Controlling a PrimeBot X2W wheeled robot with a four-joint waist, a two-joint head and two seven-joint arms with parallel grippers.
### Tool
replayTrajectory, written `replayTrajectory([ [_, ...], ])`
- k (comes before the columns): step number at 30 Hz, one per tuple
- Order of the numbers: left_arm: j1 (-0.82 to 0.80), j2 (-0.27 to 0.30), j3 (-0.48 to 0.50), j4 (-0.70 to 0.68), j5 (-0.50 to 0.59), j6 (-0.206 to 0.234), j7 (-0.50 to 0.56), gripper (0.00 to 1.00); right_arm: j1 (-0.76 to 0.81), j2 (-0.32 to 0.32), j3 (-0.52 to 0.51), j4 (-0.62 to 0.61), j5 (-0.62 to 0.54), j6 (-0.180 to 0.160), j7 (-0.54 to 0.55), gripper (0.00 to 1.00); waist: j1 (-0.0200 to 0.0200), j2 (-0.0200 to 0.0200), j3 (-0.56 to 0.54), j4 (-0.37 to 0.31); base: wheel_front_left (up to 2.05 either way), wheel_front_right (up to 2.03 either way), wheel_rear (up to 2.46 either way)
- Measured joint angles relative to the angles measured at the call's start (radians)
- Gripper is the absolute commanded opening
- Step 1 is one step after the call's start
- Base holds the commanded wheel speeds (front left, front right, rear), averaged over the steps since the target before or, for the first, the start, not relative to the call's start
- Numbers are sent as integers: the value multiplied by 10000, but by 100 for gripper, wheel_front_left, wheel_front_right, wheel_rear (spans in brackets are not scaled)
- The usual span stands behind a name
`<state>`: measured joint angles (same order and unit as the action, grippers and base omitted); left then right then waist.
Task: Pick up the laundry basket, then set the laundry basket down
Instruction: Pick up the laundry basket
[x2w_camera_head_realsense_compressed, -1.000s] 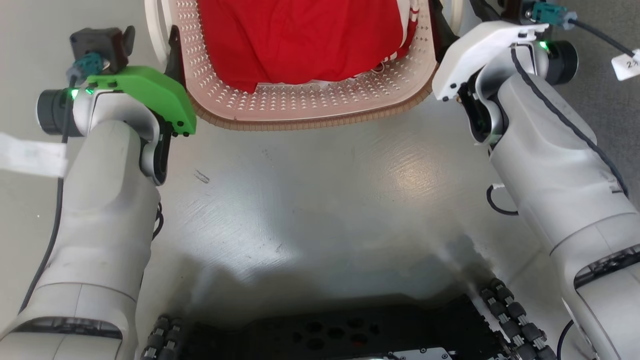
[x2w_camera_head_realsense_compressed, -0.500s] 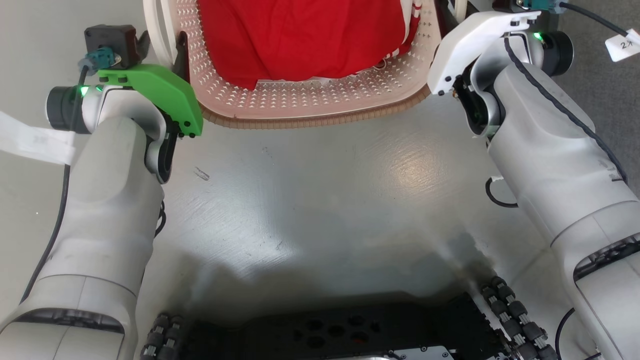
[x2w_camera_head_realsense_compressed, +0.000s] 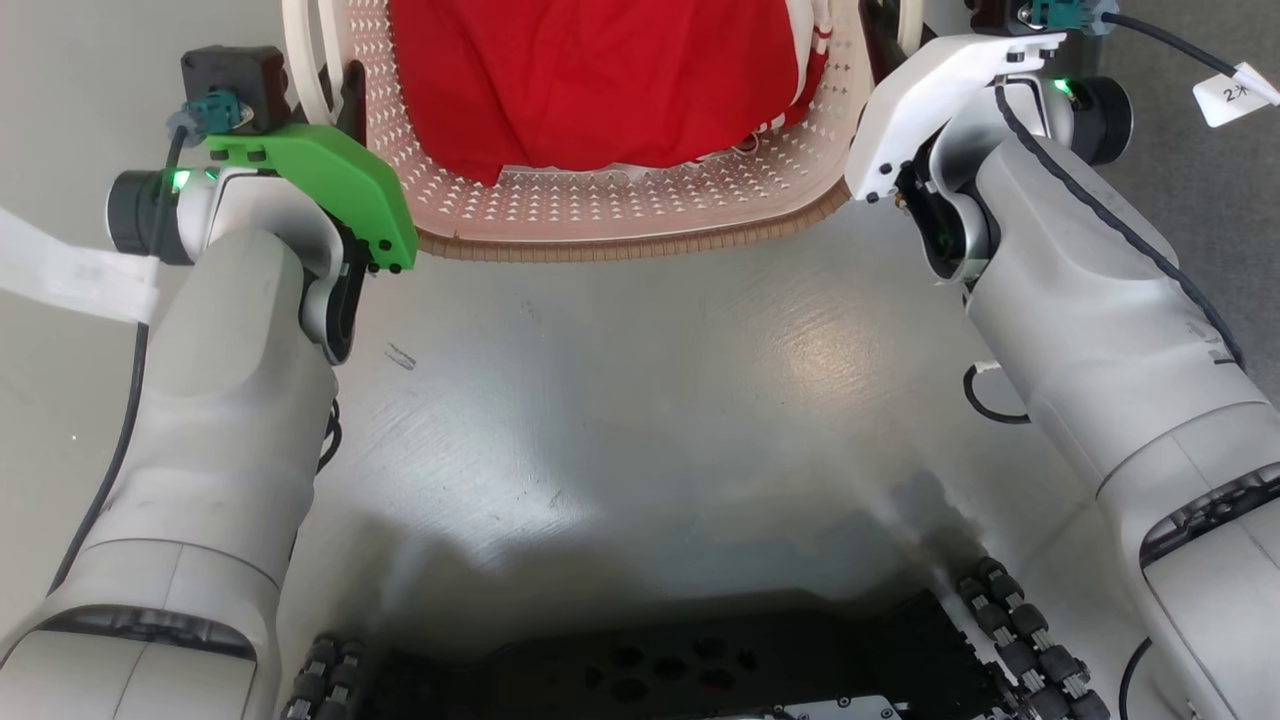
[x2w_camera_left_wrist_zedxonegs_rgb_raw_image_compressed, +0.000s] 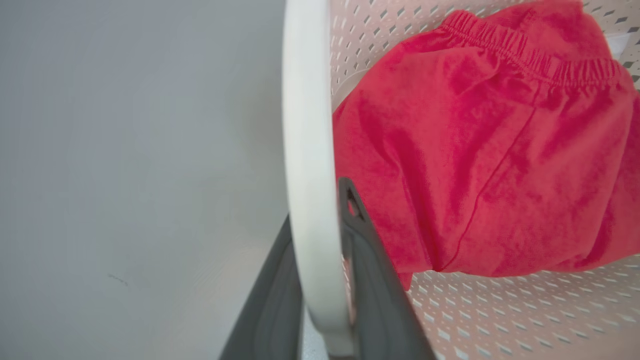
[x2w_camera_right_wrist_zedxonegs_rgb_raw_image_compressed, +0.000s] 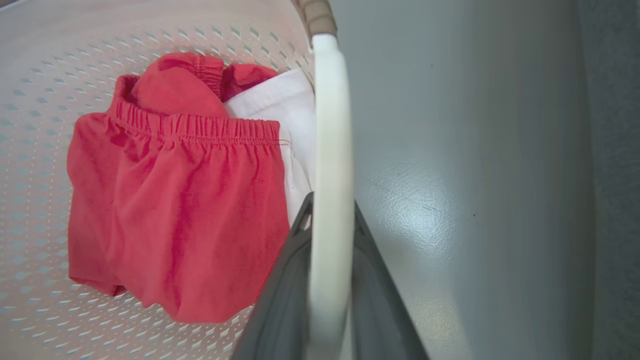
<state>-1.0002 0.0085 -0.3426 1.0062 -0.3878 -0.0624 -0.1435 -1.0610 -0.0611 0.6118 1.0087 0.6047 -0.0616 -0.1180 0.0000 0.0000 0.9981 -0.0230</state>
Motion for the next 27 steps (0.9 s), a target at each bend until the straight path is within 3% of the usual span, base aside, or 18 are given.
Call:
replayTrajectory([
  [13, 131, -33, -274, 777, -314, 0, -263, 0, 527, 79, 520, 374, 558, 0, -236, 0, 0, 0, -819, -31, 0, 0, 0],
  [27, 1596, -167, -731, 1475, -930, -94, -343, 0, 2006, 222, 1156, 755, 1035, 113, -276, 0, 0, 0, -2359, 84, 0, 0, 0],
])
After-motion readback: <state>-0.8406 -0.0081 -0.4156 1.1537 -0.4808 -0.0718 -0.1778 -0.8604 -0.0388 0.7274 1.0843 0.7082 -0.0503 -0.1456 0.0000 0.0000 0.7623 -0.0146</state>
